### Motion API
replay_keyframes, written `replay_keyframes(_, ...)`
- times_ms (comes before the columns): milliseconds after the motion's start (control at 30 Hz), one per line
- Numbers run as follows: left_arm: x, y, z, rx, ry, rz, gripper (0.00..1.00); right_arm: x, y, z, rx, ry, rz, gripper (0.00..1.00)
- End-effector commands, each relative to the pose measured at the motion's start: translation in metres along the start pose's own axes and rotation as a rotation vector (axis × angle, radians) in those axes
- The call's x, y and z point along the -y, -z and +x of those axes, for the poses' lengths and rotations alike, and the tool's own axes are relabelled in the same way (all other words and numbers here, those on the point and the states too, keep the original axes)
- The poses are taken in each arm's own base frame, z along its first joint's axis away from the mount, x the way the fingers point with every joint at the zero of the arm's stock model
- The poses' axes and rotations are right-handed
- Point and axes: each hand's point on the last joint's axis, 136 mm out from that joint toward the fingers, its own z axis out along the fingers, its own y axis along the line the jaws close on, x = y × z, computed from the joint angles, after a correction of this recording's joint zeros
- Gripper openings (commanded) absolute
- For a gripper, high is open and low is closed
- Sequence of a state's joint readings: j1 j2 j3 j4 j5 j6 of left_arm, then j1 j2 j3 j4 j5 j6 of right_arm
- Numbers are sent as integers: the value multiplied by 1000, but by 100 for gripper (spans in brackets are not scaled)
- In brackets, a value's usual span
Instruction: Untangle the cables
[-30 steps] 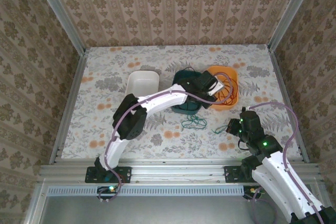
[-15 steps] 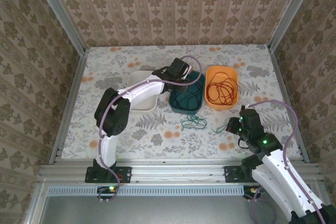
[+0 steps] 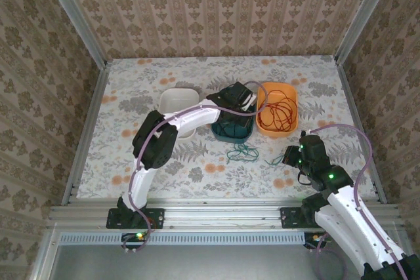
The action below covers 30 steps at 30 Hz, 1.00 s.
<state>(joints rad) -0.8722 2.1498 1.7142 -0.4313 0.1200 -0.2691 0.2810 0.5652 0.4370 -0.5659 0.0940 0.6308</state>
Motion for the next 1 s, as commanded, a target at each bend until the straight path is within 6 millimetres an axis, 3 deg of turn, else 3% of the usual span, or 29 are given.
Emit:
replay_keyframes(0, -9, 11, -5, 4, 101, 38, 38, -5, 6, -8, 15, 9, -15, 0)
replay_keyframes(100, -6, 41, -24, 95, 89, 46, 61, -7, 8, -9, 21, 8, -24, 0)
replay_keyframes(200, 6, 78, -42, 209, 27, 69, 74, -11, 7, -12, 27, 7, -45, 0)
replay_keyframes(333, 23, 116, -47, 285, -58, 107, 79, -27, 10, -19, 44, 8, -118, 0)
replay_keyframes(433, 38, 135, -37, 309, -101, 194, 81, -48, 18, -26, 54, 16, -222, 0)
replay_keyframes(600, 34, 160, -24, 382, -31, 268, 81, -85, 40, -49, 100, 7, -388, 0)
replay_keyframes(700, 1, 177, -21, 483, 78, 176, 80, -117, 55, -63, 104, 5, -528, 0)
replay_keyframes(800, -57, 199, -8, 604, 248, -51, 80, -148, 64, -79, 114, -7, -652, 0)
replay_keyframes(867, -110, 225, 18, 673, 397, -337, 80, -169, 60, -87, 112, -14, -698, 0)
replay_keyframes(967, -168, 264, 76, 684, 609, -672, 81, -206, 39, -88, 91, 36, -701, 0)
